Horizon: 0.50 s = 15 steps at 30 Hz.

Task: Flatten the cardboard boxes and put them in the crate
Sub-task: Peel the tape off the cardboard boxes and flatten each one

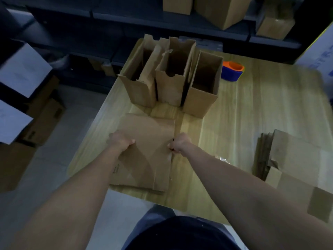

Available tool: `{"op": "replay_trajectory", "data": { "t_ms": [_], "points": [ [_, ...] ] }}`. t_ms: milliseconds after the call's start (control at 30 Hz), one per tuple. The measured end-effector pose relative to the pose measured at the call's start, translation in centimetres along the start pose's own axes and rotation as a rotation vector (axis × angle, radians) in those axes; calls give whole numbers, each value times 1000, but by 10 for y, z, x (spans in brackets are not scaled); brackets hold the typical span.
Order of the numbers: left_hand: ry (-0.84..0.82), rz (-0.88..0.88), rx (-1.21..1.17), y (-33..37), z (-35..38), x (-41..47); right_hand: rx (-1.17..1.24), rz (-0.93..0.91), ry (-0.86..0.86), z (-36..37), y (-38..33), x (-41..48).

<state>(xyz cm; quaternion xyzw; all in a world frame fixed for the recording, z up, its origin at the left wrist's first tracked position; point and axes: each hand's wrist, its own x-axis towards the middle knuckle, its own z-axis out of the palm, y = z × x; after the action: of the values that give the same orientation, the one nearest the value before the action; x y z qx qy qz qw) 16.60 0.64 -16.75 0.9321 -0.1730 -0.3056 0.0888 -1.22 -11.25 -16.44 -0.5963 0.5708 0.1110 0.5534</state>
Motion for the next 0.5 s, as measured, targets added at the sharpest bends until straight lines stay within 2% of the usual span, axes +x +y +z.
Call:
{"op": "replay_trajectory", "data": {
  "t_ms": [100,233,367,433,500],
  "points": [
    [24,-3,56,-7,0,7,-208,-9,61,8,-3,7],
    [31,-13,92,-7,4,11,-297,2,62,10,-5,14],
    [35,-34,146,7,0,4,-408,-87,60,8,-5,8],
    [115,11,223,21,-3,-4,-516,-145,93,-2,-7,-1],
    [181,107,298,39,-7,-12,-601,-215,210,-21,-14,-8]
  ]
}}
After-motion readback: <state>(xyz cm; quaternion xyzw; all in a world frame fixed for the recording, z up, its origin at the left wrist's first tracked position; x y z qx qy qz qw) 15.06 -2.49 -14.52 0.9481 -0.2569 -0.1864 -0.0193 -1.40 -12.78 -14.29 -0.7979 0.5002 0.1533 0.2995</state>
